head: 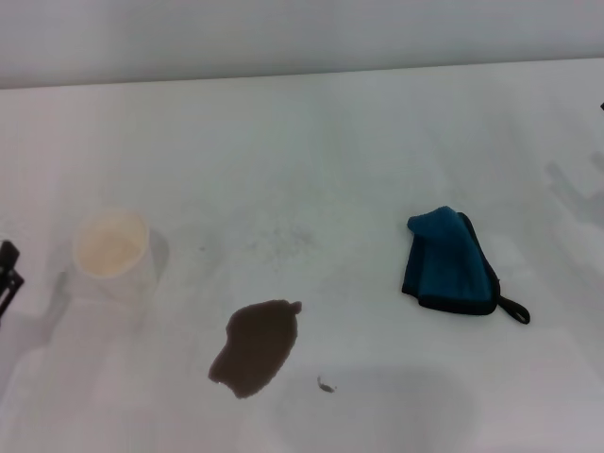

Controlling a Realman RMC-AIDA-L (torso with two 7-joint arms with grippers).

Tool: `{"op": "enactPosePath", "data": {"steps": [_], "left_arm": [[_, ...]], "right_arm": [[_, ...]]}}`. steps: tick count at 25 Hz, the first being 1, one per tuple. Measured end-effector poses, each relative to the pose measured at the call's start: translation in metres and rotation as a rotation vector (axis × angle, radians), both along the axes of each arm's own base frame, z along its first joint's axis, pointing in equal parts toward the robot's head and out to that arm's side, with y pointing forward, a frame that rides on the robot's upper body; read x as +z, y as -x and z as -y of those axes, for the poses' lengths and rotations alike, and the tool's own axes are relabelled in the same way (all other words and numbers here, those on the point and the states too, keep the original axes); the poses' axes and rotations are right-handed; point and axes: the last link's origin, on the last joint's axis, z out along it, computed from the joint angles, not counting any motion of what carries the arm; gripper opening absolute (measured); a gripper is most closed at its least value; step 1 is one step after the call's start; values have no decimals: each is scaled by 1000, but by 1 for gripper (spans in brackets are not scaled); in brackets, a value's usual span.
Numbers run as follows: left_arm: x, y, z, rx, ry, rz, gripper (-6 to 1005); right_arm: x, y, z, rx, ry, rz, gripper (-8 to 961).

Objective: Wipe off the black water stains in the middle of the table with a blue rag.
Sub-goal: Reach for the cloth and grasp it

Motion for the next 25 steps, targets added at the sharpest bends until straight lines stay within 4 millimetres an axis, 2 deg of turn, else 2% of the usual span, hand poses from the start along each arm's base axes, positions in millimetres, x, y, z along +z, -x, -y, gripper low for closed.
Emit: {"op": "enactPosePath", "data": {"steps": [6, 11, 15, 21, 25], "left_arm": [[17, 10, -7, 44, -88, -28, 891], [28, 19, -8, 75, -136, -74, 891], [35, 18, -16, 56, -151, -132, 891], [39, 9, -34, 15, -181, -162, 891], [42, 5, -43, 1, -194, -155, 891]], "right_arm": [[8, -1, -8, -25, 129, -196, 869], [2, 10, -30, -48, 332, -309, 868], [1, 17, -47, -108, 497, -397, 868], [17, 42, -57, -72, 737, -338, 866], [35, 63, -59, -108, 910, -158, 863]]}}
